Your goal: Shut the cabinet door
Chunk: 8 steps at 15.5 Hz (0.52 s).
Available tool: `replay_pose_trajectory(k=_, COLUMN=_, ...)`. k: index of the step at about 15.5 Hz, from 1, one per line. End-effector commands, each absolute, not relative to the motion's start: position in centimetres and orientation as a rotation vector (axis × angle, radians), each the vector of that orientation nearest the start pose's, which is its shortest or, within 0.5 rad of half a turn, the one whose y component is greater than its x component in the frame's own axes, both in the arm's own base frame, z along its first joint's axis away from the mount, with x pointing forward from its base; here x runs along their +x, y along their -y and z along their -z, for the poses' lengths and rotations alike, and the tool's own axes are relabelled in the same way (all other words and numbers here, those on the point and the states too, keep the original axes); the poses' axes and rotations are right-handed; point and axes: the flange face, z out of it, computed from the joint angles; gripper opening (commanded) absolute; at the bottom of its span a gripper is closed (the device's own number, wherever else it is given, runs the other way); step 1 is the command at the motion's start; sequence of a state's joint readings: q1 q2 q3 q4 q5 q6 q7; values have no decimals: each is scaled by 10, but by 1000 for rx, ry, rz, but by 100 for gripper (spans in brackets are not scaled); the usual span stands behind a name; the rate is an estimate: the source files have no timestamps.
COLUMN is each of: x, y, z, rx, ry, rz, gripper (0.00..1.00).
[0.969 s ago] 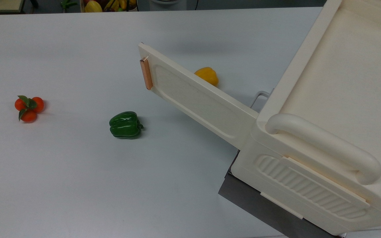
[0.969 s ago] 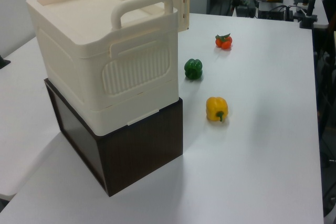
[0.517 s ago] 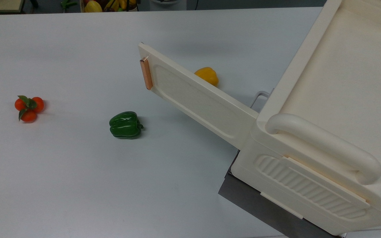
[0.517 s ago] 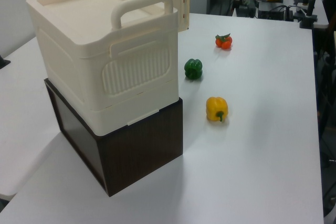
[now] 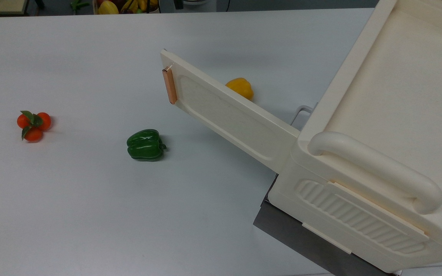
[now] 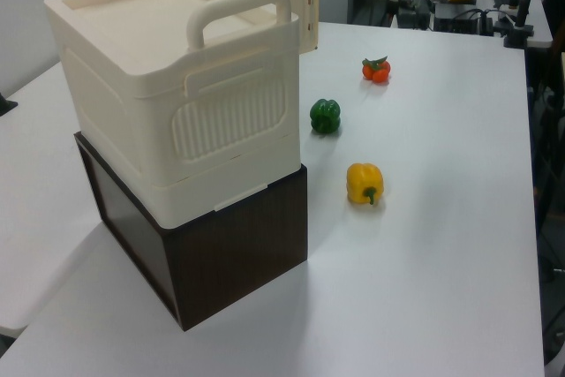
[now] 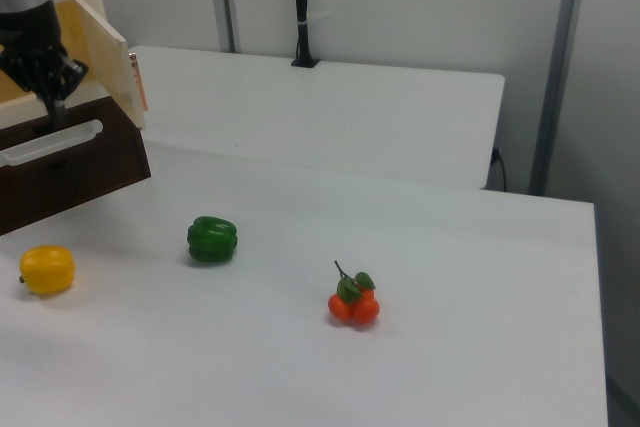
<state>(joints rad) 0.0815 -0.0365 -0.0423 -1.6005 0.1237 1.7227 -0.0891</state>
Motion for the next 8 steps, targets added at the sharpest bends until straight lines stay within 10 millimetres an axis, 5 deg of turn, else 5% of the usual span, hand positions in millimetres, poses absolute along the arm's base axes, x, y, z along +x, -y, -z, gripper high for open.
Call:
replay_pose_trajectory(k=1, x=577, y=-24, z=-643, rx=-2903, ry=56, rz=404, gripper=0)
replay_pose_trajectory(k=8, x=620, y=19, z=-654, rx=-2587, ry=-423, rz=775, gripper=0)
